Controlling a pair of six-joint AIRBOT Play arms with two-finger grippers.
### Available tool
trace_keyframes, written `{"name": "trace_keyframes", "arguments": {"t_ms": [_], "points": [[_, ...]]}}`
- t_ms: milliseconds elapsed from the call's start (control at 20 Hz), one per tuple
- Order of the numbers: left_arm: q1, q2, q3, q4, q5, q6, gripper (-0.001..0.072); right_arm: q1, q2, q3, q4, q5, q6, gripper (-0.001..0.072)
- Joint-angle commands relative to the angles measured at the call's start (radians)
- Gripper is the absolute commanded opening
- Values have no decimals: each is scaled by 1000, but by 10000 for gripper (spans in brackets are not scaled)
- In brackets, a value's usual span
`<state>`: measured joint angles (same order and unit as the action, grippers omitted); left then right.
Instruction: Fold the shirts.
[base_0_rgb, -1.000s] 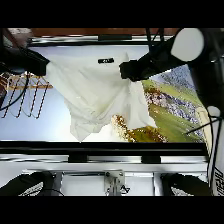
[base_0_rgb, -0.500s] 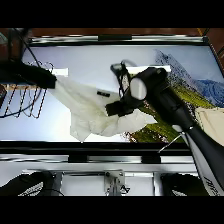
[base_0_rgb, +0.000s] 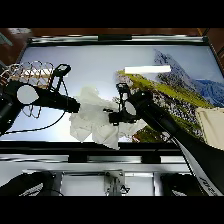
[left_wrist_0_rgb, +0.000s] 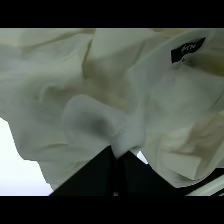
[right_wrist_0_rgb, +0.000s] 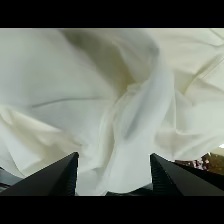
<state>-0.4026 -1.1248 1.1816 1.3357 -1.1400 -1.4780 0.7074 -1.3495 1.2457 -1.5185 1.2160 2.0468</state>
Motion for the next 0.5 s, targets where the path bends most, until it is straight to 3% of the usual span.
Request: {"name": "trace_keyframes", "arguments": {"t_ms": [0,150,450], "points": [[-9,15,-20,-8,14,18,54,-50,-1,-11,29,-58,15,564],[-9,41,-19,-9,14,18,54,-92,-40,-11,79,-109,15,437],[-9,76,-16,-8,14,18,54,-95,-167,-11,104,0,-17,438]]}}
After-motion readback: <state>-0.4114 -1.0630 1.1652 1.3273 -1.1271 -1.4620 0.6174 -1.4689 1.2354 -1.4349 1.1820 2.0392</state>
